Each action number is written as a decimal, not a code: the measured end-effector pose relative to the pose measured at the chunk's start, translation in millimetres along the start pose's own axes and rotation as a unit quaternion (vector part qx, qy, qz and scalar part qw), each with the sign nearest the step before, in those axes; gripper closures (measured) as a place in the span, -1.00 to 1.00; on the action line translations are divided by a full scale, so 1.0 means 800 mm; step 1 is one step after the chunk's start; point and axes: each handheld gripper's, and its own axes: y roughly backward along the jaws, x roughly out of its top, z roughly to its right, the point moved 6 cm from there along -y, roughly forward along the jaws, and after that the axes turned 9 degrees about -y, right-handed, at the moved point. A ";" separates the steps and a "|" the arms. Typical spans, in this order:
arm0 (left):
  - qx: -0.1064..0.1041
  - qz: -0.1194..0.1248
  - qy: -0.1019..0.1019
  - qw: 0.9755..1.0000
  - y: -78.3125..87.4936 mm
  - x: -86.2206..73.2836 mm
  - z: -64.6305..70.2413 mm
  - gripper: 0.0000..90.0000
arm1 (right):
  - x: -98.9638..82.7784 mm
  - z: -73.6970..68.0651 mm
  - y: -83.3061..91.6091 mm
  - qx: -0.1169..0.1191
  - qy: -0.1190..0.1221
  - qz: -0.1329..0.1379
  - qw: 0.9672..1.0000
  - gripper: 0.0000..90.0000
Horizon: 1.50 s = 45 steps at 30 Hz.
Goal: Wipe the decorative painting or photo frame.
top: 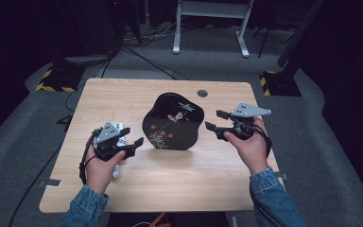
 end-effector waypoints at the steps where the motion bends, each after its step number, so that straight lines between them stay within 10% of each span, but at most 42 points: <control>1: 0.002 0.000 -0.004 1.000 0.004 0.000 0.000 -0.30 | -0.001 0.000 0.004 -0.001 -0.001 0.002 1.000 -0.20; 21: 0.022 -0.031 -0.011 0.999 0.091 -0.034 -0.034 -0.36 | -0.060 0.026 0.069 -0.056 -0.034 -0.021 0.998 -0.20; 45: 0.008 -0.121 0.047 0.991 0.115 -0.140 -0.094 -0.47 | -0.157 0.098 0.064 -0.102 -0.077 -0.092 0.988 -0.22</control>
